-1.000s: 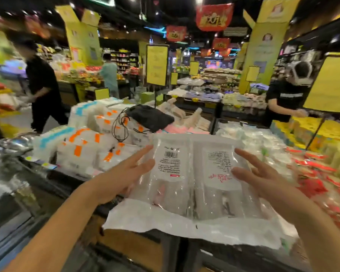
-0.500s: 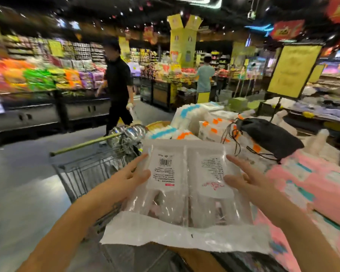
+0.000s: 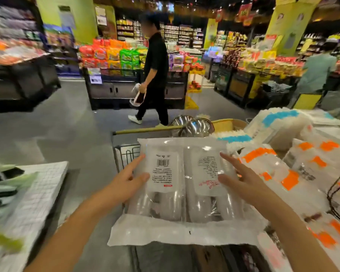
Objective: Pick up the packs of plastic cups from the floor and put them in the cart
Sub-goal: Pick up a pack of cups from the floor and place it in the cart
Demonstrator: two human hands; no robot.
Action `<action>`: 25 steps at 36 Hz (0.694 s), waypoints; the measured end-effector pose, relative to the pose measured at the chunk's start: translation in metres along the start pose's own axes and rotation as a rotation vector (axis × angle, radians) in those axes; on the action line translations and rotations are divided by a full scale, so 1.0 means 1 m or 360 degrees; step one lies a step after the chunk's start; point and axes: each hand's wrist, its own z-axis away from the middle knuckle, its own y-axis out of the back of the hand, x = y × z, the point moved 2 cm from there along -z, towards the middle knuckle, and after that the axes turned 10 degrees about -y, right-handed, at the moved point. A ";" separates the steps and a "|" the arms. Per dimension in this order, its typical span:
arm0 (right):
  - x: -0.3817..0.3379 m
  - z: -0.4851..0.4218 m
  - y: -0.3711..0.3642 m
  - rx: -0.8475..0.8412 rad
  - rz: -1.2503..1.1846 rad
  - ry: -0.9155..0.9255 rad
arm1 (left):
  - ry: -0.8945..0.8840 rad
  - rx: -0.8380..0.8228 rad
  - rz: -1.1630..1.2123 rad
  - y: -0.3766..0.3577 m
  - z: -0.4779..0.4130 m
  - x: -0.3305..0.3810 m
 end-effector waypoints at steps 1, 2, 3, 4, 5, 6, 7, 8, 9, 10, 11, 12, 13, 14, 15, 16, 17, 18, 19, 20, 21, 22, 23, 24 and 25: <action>0.002 -0.018 -0.001 -0.0031 0.0049 0.0011 | 0.0023 0.0035 -0.0015 -0.002 -0.008 -0.004; 0.006 -0.037 -0.004 -0.0051 0.0113 0.0025 | 0.0038 0.0056 -0.0020 -0.004 -0.016 -0.011; 0.011 -0.055 -0.006 -0.0072 0.0172 0.0037 | 0.0049 0.0081 -0.0010 -0.006 -0.024 -0.019; 0.016 -0.071 -0.010 -0.0102 0.0228 0.0054 | 0.0070 0.0100 -0.0006 -0.007 -0.032 -0.031; 0.021 -0.087 -0.014 -0.0125 0.0277 0.0076 | 0.0097 0.0120 -0.0001 -0.009 -0.039 -0.042; 0.027 -0.102 -0.019 -0.0142 0.0325 0.0091 | 0.0143 0.0139 -0.0003 -0.011 -0.046 -0.054; 0.034 -0.115 -0.025 -0.0156 0.0361 0.0085 | 0.0179 0.0164 -0.0011 -0.013 -0.052 -0.065; 0.041 -0.128 -0.032 -0.0179 0.0391 0.0074 | 0.0206 0.0194 -0.0024 -0.015 -0.058 -0.080; 0.050 -0.141 -0.040 -0.0208 0.0412 0.0067 | 0.0225 0.0221 -0.0023 -0.017 -0.066 -0.093; 0.060 -0.154 -0.049 -0.0235 0.0428 0.0061 | 0.0252 0.0244 0.0010 -0.020 -0.072 -0.107; 0.071 -0.168 -0.058 -0.0258 0.0443 0.0043 | 0.0275 0.0266 0.0046 -0.023 -0.079 -0.122; 0.084 -0.181 -0.069 -0.0283 0.0461 0.0020 | 0.0310 0.0279 0.0086 -0.027 -0.084 -0.137; 0.098 -0.192 -0.078 -0.0312 0.0486 -0.0012 | 0.0334 0.0306 0.0119 -0.032 -0.089 -0.151; 0.113 -0.203 -0.089 -0.0333 0.0494 -0.0046 | 0.0363 0.0342 0.0150 -0.037 -0.094 -0.167; 0.127 -0.215 -0.100 -0.0346 0.0497 -0.0088 | 0.0365 0.0380 0.0165 -0.042 -0.101 -0.182; 0.142 -0.226 -0.111 -0.0359 0.0499 -0.0139 | 0.0388 0.0417 0.0169 -0.047 -0.107 -0.199; 0.156 -0.236 -0.122 -0.0373 0.0509 -0.0181 | 0.0411 0.0439 0.0154 -0.053 -0.115 -0.215; 0.170 -0.246 -0.133 -0.0378 0.0524 -0.0216 | 0.0450 0.0453 0.0161 -0.058 -0.121 -0.231; 0.185 -0.255 -0.144 -0.0381 0.0549 -0.0259 | 0.0497 0.0454 0.0151 -0.065 -0.126 -0.250; 0.200 -0.263 -0.155 -0.0381 0.0568 -0.0303 | 0.0557 0.0459 0.0154 -0.071 -0.131 -0.271; 0.214 -0.271 -0.165 -0.0382 0.0564 -0.0337 | 0.0599 0.0456 0.0137 -0.077 -0.136 -0.289; 0.227 -0.278 -0.175 -0.0384 0.0547 -0.0383 | 0.0652 0.0459 0.0144 -0.083 -0.141 -0.306; 0.240 -0.285 -0.185 -0.0383 0.0532 -0.0417 | 0.0682 0.0458 0.0125 -0.087 -0.147 -0.323; 0.256 -0.292 -0.196 -0.0388 0.0547 -0.0453 | 0.0733 0.0476 0.0119 -0.091 -0.152 -0.342; 0.270 -0.298 -0.205 -0.0404 0.0565 -0.0499 | 0.0778 0.0501 0.0084 -0.095 -0.156 -0.357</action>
